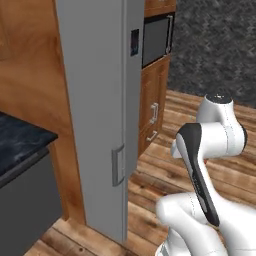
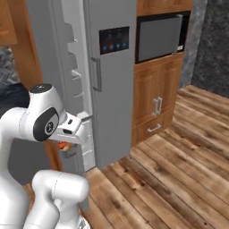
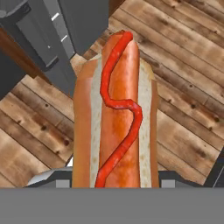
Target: Store the hot dog in the freezer for long-term storage. Close the freezer door after placing the cooked food.
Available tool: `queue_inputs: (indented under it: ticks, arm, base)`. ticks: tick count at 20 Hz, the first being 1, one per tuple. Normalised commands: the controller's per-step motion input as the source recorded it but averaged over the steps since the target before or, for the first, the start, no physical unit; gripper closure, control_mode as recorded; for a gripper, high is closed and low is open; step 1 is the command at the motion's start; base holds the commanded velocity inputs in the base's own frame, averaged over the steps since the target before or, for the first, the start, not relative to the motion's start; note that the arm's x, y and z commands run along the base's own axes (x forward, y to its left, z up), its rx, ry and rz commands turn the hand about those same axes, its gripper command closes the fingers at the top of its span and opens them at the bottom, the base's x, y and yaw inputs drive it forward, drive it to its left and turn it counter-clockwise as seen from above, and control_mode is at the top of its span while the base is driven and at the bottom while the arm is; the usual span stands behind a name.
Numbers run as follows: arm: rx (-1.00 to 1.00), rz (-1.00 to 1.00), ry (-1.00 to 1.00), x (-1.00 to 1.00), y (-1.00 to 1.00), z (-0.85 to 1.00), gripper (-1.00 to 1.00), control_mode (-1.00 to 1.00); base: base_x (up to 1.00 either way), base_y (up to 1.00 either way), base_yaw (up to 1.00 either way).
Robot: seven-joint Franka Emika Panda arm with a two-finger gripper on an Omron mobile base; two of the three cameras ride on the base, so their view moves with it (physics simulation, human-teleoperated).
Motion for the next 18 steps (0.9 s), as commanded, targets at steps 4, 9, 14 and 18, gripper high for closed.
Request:
queue_inputs:
  ticks: [4,9,14,18]
  arm:
    - [0.00,0.00,0.00,0.00,0.00,0.00,1.00,1.00]
    - [0.00,0.00,0.00,0.00,0.00,0.00,1.00,1.00]
    - [0.00,0.00,0.00,0.00,0.00,0.00,1.00,1.00]
    - [0.00,0.00,0.00,0.00,0.00,0.00,1.00,1.00]
  base:
    - [0.00,-0.15,-0.43]
    - [0.00,-0.25,-0.37]
    - [0.30,-0.28,-0.29]
    - [0.56,-0.19,-0.04]
